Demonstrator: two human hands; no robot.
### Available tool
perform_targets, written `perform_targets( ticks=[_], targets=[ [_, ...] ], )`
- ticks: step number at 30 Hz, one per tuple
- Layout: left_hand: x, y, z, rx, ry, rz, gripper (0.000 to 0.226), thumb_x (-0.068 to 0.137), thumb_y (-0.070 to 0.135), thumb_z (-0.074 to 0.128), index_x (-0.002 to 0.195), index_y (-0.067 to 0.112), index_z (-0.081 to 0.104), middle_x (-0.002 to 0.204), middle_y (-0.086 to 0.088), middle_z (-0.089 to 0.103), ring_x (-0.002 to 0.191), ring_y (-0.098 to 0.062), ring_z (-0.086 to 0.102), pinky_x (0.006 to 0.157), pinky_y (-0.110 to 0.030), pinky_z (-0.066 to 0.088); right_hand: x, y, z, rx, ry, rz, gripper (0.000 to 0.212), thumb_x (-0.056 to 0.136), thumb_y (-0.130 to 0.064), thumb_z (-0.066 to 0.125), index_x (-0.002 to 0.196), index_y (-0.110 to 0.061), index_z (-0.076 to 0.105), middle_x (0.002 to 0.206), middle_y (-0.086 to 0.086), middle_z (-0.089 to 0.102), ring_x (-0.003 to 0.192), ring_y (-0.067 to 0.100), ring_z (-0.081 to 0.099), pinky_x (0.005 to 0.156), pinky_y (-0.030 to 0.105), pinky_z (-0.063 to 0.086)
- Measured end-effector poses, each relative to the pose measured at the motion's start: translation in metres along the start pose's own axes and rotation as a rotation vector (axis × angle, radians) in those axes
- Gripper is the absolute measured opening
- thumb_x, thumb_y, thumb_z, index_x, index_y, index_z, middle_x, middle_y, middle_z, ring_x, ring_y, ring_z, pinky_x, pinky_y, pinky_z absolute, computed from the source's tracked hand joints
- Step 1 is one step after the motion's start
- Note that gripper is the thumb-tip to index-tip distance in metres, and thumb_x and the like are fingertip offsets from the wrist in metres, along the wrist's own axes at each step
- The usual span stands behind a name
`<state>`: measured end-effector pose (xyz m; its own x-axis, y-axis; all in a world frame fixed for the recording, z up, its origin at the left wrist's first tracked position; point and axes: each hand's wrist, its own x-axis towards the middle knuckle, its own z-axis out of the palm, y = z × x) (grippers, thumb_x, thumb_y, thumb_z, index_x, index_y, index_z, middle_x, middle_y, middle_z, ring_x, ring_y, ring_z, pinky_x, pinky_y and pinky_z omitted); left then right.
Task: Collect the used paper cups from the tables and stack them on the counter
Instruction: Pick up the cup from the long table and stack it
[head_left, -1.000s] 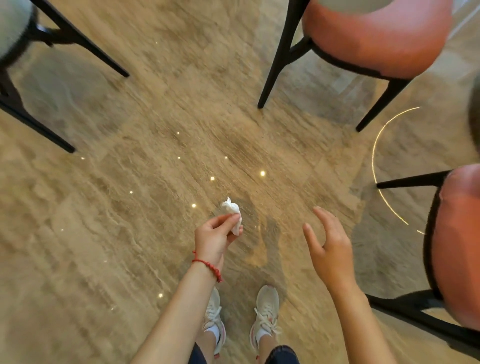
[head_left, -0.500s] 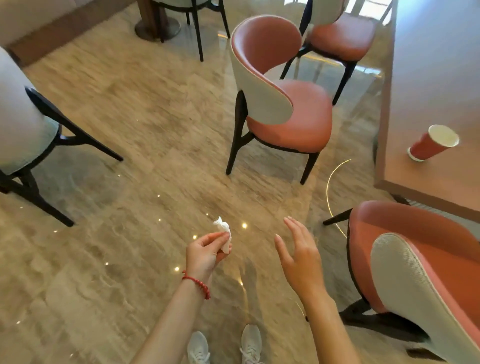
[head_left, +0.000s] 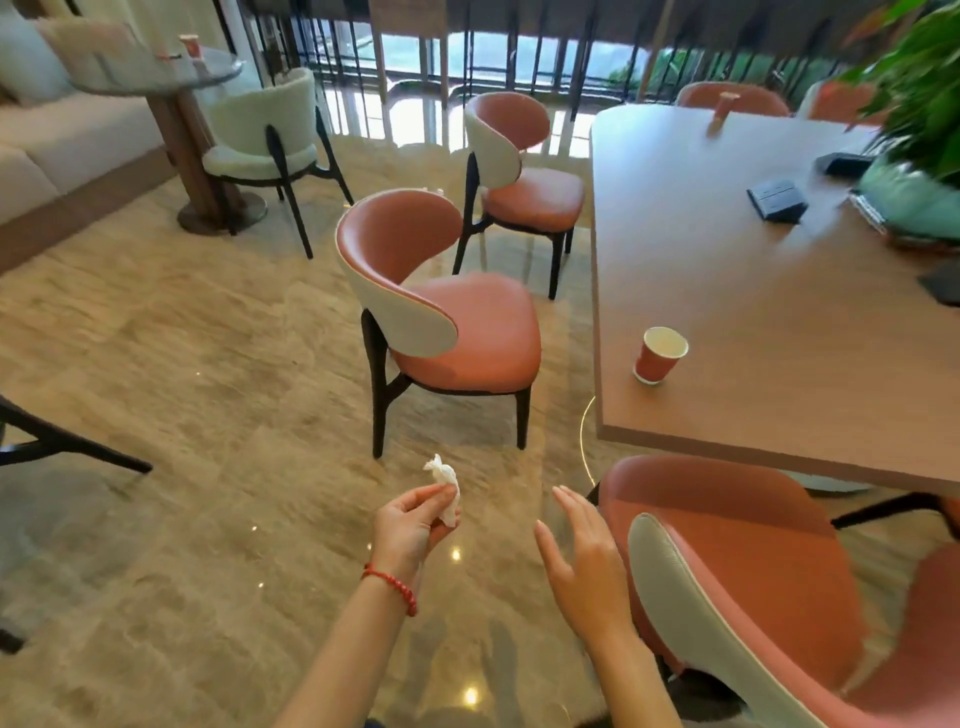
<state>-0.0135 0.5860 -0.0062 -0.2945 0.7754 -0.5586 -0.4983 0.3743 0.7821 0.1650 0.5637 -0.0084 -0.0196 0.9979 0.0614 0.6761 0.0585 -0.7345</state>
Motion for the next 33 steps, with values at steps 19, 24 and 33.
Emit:
perform_targets(
  ticks=[19,24,33],
  targets=[
    [0.169,0.046,0.181,0.277,-0.356,-0.077,0.004,0.078,0.007,0.070,0.080,0.003,0.070,0.074,-0.008,0.071,0.072,-0.017,0.065,0.055,-0.020,0.053,0.184,0.070,-0.033,0.171,0.452,0.352,0.050,0.083,-0.030,0.069,0.129,-0.026,0.051,0.122,-0.022,0.049,0.115,-0.005,0.043,0.088,-0.005,0.025],
    [0.206,0.048,0.210,0.336,-0.381,-0.124,0.005,0.079,0.009,0.070,0.081,0.005,0.070,0.078,-0.007,0.070,0.075,-0.016,0.065,0.063,-0.023,0.052,0.222,0.094,-0.035,0.283,0.540,0.480,0.059,0.078,-0.033,0.074,0.131,-0.028,0.049,0.123,-0.022,0.050,0.113,-0.001,0.046,0.092,0.013,0.033],
    [0.252,0.024,0.259,0.402,-0.350,-0.173,0.002,0.080,0.009,0.068,0.079,0.008,0.070,0.071,-0.002,0.070,0.068,-0.011,0.064,0.061,-0.021,0.055,0.272,0.157,-0.033,0.397,0.608,0.603,0.079,0.070,-0.034,0.080,0.138,-0.026,0.041,0.139,-0.011,0.047,0.125,0.004,0.044,0.101,0.022,0.034]
  ],
)
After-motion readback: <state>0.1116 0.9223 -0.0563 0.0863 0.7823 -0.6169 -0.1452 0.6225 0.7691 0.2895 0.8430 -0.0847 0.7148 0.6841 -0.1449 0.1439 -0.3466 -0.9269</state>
